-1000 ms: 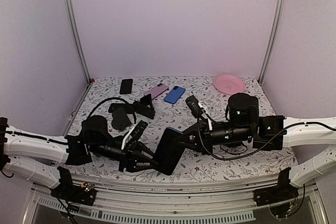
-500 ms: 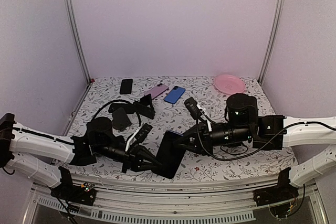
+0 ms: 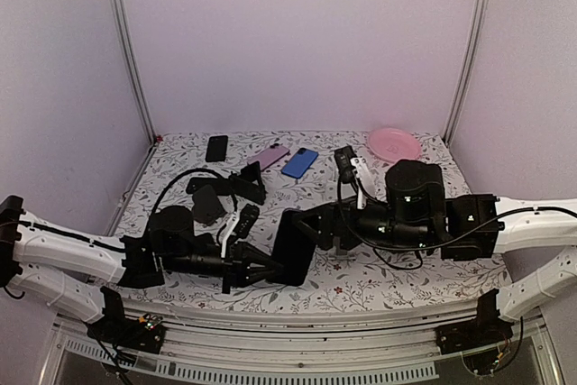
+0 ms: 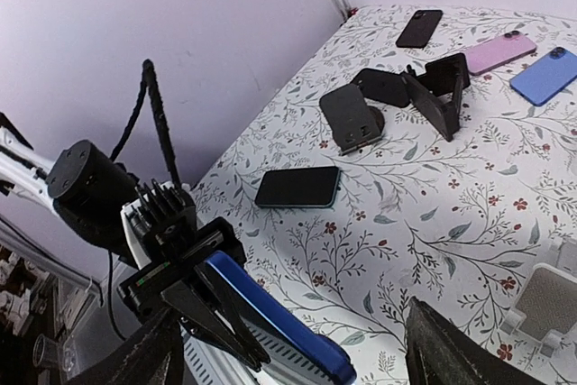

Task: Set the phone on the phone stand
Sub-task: Pass from the right arm to the left, then pass from the left arm to the right

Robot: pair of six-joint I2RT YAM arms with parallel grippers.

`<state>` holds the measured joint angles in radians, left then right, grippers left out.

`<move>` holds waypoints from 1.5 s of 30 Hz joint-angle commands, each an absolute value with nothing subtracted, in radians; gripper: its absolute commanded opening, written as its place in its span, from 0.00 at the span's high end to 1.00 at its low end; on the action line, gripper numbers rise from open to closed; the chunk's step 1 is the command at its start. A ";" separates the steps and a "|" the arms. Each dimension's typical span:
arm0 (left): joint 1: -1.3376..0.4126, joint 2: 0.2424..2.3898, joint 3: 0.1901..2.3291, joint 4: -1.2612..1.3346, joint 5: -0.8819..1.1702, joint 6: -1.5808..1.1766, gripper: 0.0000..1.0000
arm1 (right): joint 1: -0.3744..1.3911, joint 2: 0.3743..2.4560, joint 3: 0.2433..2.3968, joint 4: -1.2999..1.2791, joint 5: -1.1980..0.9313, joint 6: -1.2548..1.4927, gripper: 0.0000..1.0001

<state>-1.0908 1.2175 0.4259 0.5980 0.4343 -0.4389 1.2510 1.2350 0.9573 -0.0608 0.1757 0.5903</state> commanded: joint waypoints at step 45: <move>-1.220 1.349 0.661 0.477 -0.040 -0.279 1.00 | 1.272 1.351 1.100 -0.229 0.560 0.851 0.00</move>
